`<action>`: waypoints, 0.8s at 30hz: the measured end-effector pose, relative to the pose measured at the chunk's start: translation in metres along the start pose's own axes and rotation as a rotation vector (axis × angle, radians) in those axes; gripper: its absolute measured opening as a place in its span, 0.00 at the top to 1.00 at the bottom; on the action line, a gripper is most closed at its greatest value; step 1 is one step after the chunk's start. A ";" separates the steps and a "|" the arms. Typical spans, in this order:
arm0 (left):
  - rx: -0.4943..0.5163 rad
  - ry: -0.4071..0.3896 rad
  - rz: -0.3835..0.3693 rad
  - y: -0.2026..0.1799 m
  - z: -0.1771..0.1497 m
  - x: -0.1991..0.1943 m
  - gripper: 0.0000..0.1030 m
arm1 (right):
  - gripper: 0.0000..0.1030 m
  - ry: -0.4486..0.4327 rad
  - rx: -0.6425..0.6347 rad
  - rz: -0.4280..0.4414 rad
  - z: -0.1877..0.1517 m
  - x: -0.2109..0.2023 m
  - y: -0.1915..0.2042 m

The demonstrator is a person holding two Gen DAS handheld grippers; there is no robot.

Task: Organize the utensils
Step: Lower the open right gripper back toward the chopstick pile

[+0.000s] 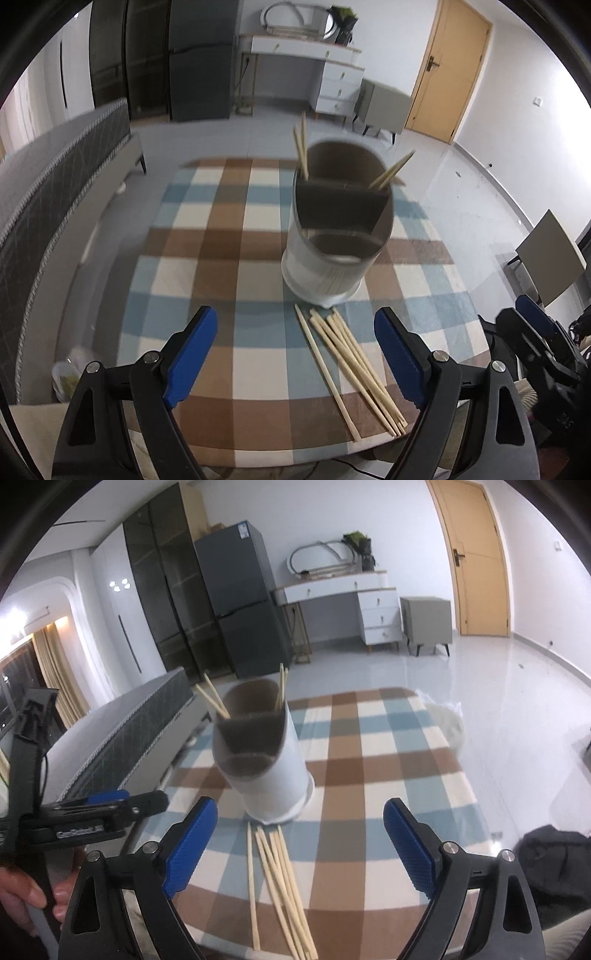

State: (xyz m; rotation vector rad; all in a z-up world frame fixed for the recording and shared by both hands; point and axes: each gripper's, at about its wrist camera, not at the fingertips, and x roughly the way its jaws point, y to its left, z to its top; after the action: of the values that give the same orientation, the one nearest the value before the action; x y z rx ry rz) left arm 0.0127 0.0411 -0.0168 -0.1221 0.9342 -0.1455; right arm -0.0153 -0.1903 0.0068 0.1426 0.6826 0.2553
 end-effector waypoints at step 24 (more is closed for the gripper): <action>-0.121 0.292 0.046 0.018 -0.017 0.123 0.19 | 0.12 0.165 0.031 -0.019 -0.009 0.053 -0.005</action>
State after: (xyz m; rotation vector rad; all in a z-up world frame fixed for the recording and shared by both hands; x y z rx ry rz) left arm 0.0727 0.0367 -0.1271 -0.1945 1.2362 -0.0644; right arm 0.0198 -0.1801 -0.0332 0.1453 0.8515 0.2403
